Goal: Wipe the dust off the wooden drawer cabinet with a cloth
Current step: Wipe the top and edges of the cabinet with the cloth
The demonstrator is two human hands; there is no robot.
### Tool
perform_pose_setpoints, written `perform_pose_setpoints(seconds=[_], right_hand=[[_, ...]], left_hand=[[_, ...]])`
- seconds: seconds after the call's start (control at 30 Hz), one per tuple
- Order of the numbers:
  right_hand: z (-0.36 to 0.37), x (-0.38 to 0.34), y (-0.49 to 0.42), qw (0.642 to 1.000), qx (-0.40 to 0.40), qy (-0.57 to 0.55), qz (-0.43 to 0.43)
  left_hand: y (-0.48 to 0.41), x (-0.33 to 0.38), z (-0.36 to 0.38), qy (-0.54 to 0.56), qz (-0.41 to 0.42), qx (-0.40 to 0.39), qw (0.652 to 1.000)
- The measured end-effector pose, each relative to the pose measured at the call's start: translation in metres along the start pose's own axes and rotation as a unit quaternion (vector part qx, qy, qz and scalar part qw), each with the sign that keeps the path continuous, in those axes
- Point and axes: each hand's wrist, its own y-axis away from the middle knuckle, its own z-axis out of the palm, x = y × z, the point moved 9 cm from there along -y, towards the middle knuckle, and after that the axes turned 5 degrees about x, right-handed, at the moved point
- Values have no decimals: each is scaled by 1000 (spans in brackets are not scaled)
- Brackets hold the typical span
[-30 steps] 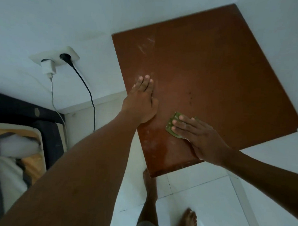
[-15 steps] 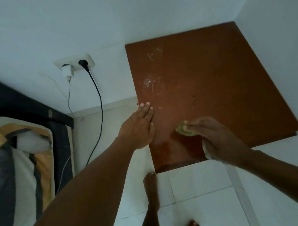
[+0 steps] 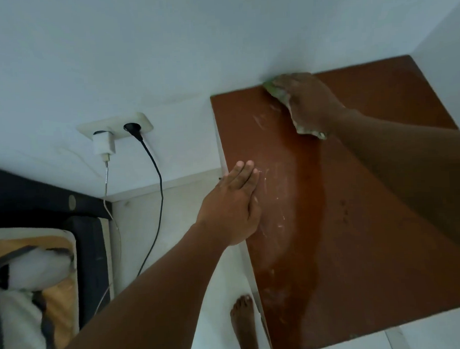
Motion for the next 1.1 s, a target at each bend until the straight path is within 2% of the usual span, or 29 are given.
perform_pose_setpoints(seconds=[0.17, 0.37, 0.63, 0.73, 0.93, 1.1], right_hand=[[37, 9, 17, 996, -36, 81, 7], [38, -38, 83, 993, -68, 65, -76], [39, -90, 227, 989, -79, 15, -124], [34, -104, 273, 989, -70, -11, -133], [27, -120, 350, 984, -67, -62, -152], [18, -133, 405, 979, -73, -93, -168]], left_hand=[[1, -2, 2, 3, 16, 15, 1000], [0, 1, 0, -1, 2, 12, 1000], [3, 11, 2, -11, -38, -9, 999], [7, 15, 7, -49, -62, -38, 996], [70, 40, 23, -102, -75, -52, 991], [128, 61, 36, -69, -85, -62, 992]])
